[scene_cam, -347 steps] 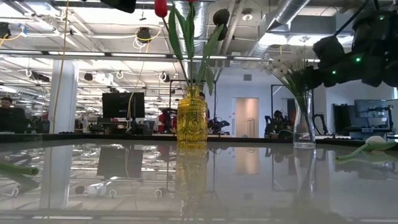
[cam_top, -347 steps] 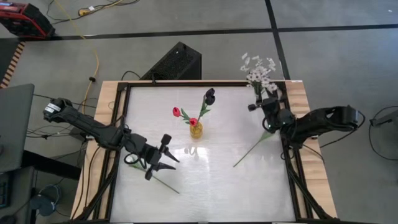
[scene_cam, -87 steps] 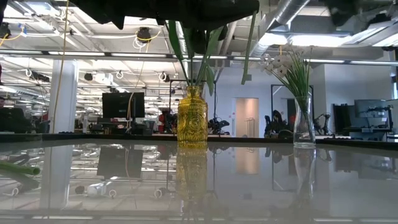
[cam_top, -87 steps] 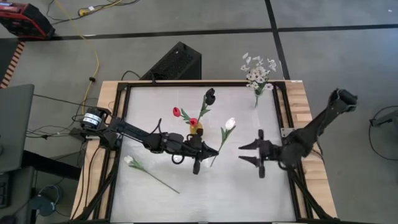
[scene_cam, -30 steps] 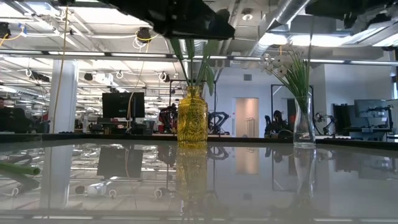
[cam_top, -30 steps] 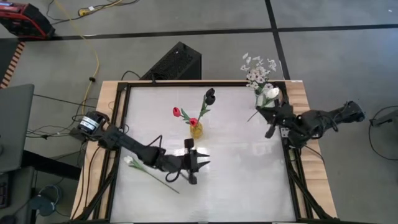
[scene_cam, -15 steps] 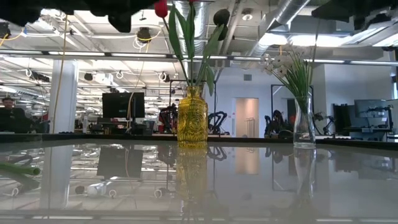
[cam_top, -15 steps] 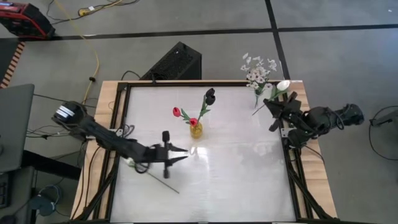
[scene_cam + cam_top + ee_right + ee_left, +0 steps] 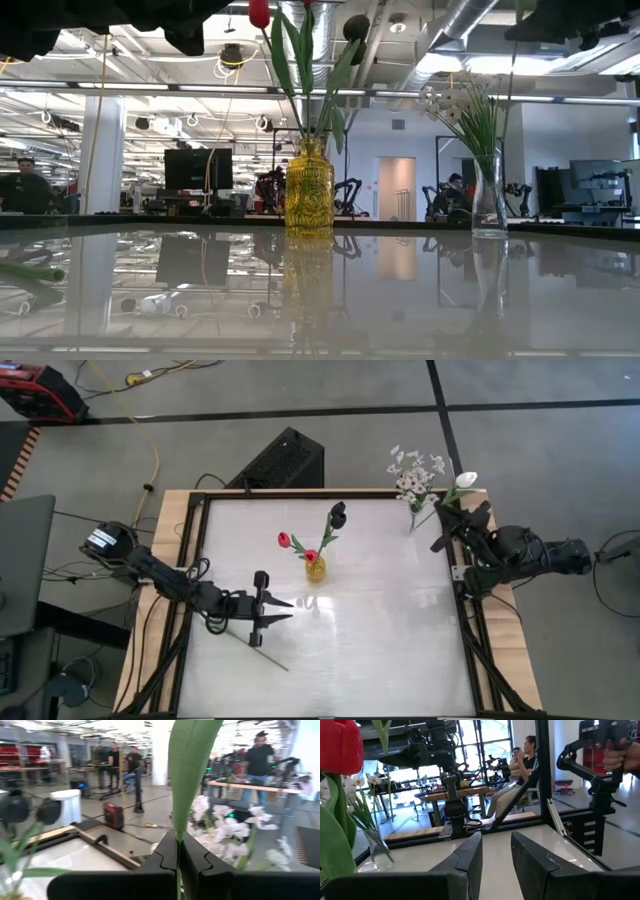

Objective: Sort flowers into vase by color
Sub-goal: Put the right white tulip into the transparent flower vase

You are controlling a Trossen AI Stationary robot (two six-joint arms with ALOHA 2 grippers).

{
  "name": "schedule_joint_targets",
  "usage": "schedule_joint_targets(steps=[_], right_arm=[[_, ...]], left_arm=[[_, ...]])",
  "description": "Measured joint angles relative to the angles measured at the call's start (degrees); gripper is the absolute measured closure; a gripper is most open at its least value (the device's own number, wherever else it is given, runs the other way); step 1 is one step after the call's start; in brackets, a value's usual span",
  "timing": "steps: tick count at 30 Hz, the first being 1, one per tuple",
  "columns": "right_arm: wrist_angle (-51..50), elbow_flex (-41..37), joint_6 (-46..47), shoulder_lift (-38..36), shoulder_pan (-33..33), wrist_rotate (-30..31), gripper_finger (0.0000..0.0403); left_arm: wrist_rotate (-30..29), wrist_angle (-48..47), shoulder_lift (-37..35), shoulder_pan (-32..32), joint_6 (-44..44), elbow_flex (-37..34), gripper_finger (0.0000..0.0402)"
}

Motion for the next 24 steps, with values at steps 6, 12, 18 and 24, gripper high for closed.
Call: schedule_joint_targets(steps=[6,12,18,24], right_arm=[[-0.66,0.0,-1.81,-0.12,-6.27,0.15,0.0377],[2.56,0.0,-3.34,0.0,-14.74,-5.02,0.0377],[2.38,0.0,-1.42,0.87,-23.22,-11.87,0.0377],[2.74,0.0,0.62,4.02,-29.82,-17.93,0.0377]], left_arm=[[0.03,-0.78,0.0,0.0,-0.28,0.0,0.031],[0.04,-1.07,0.02,0.0,-0.78,0.0,0.031],[0.07,-1.07,0.03,0.0,-0.52,0.0,0.031],[0.13,-1.07,0.04,0.0,-0.98,0.0,0.031]])
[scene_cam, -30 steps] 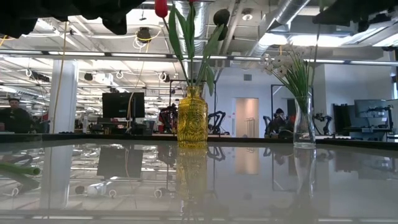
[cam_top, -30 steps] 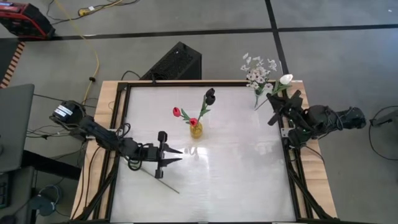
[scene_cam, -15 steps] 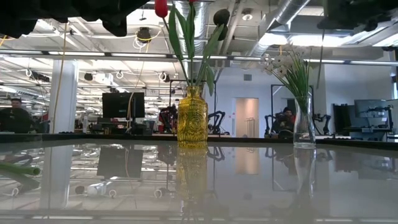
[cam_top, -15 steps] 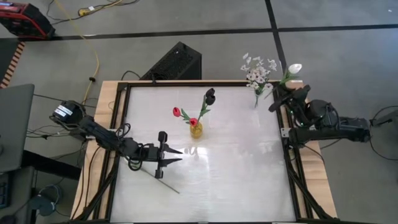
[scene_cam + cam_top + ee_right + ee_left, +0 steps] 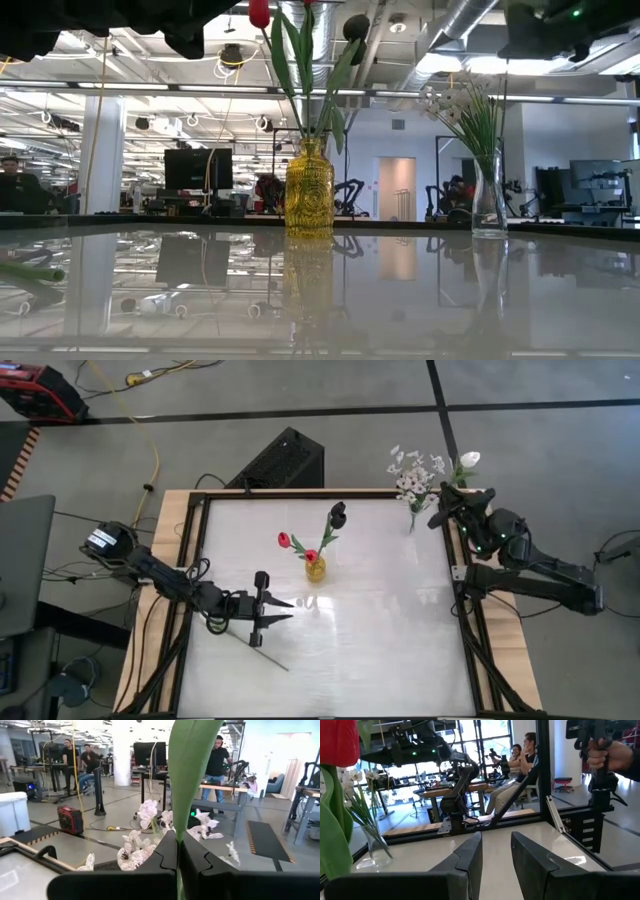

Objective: Sort flowers into vase by color
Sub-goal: Put the right white tulip into the transparent flower vase

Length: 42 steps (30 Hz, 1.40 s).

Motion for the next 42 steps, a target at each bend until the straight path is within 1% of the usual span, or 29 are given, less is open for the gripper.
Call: schedule_joint_targets(steps=[2,6,9,15,25,30,37,40,42], right_arm=[[0.29,0.0,0.92,1.42,-1.79,-1.67,0.0377],[1.39,-0.02,1.05,4.02,-4.14,-2.28,0.0377],[2.61,-0.02,1.13,5.29,-5.22,-4.44,0.0377],[4.37,-0.02,1.17,7.64,-6.3,-5.99,0.0377],[5.79,-0.02,1.0,7.74,-6.56,-6.15,0.0376],[3.89,-0.02,1.65,8.19,-6.58,-6.11,0.0376],[1.1,-0.04,3.72,10.73,-6.56,-6.13,0.0376],[1.14,-0.04,3.97,11.79,-6.56,-6.1,0.0371],[1.08,-0.04,4.01,12.47,-6.56,-6.09,0.036]], left_arm=[[0.0,0.0,0.0,0.0,0.0,0.0,0.031],[0.0,-0.06,0.0,0.0,0.07,0.0,0.031],[0.0,-0.4,0.0,0.0,0.04,0.0,0.031],[-0.02,-0.61,0.02,0.0,0.4,0.02,0.031],[-0.17,-1.36,0.02,0.0,0.46,0.02,0.031],[-0.2,-1.36,0.02,0.0,0.49,0.02,0.031],[-0.22,-1.36,0.02,0.0,0.48,0.02,0.031],[-0.21,-1.36,0.02,0.0,0.17,0.02,0.031],[-0.19,-1.36,0.02,0.0,0.11,0.02,0.031]])
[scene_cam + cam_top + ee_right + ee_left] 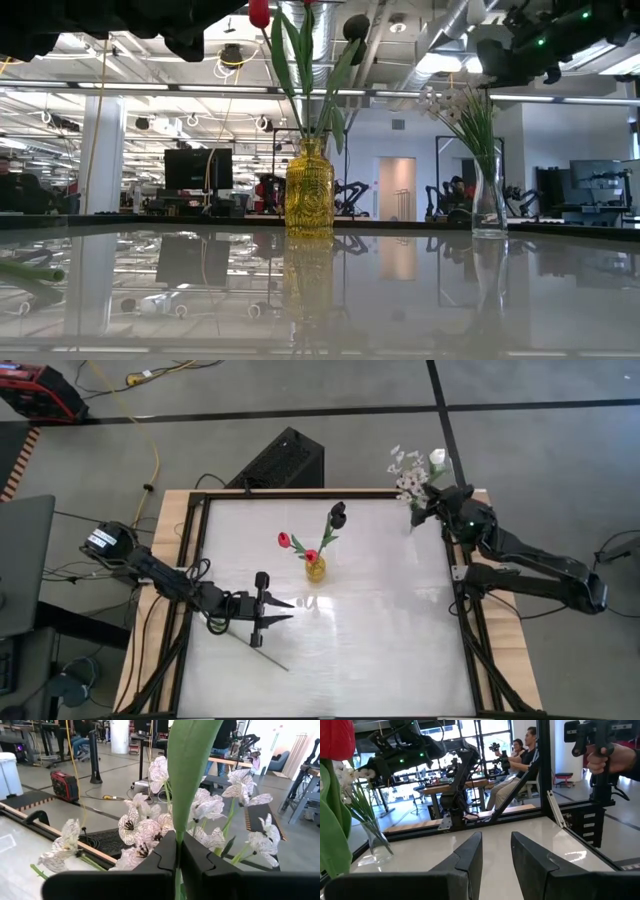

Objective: Sort flowers into vase by color
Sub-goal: Put the right white tulip into the transparent flower vase, then put the white tulip into the transparent flower vase

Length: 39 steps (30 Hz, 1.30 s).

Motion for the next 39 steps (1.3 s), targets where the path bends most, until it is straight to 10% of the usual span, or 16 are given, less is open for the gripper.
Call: schedule_joint_targets(steps=[18,39], right_arm=[[-16.69,4.03,5.77,0.06,-1.41,3.12,0.0213],[-58.03,23.49,11.78,6.25,0.03,-16.42,0.0168]], left_arm=[[0.08,-0.57,0.0,0.0,0.28,0.0,0.031],[0.19,-0.55,0.0,0.0,-0.09,0.0,0.031]])
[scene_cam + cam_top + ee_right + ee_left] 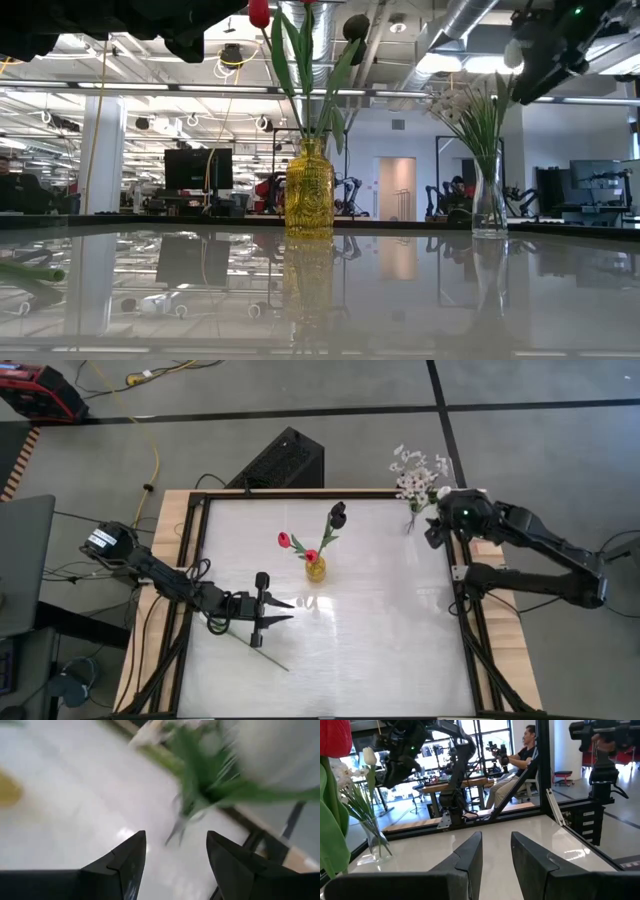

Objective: Sort flowers into vase by color
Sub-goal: Put the white tulip into the transparent flower vase

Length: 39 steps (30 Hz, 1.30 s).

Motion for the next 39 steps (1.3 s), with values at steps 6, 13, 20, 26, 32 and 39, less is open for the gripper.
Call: schedule_joint_targets(steps=[6,13,20,26,32,39], right_arm=[[-9.88,3.27,3.48,4.58,2.31,-9.62,0.0168],[-9.77,3.48,10.02,9.22,9.35,-23.84,0.0168],[-1.01,3.48,17.2,13.44,27.48,-22.13,0.0168],[12.74,3.5,15.23,20.57,42.67,-9.33,0.0168],[22.96,3.5,11.81,30.69,49.8,-6.55,0.0168],[32.95,3.5,8.18,40.38,51.92,-7.05,0.0168]], left_arm=[[0.0,-0.02,0.0,0.0,-0.02,0.01,0.031],[0.06,-3.96,0.0,-0.11,-1.48,0.02,0.031],[1.37,-13.28,-0.02,-2.22,-10.44,0.04,0.031],[9.13,-24.33,-0.02,-4.8,-18.7,0.04,0.031],[12.94,-44.49,-0.02,-10.31,-24.13,4.81,0.031],[12.88,-86.02,-0.02,-14.97,-31.66,20.05,0.031]])
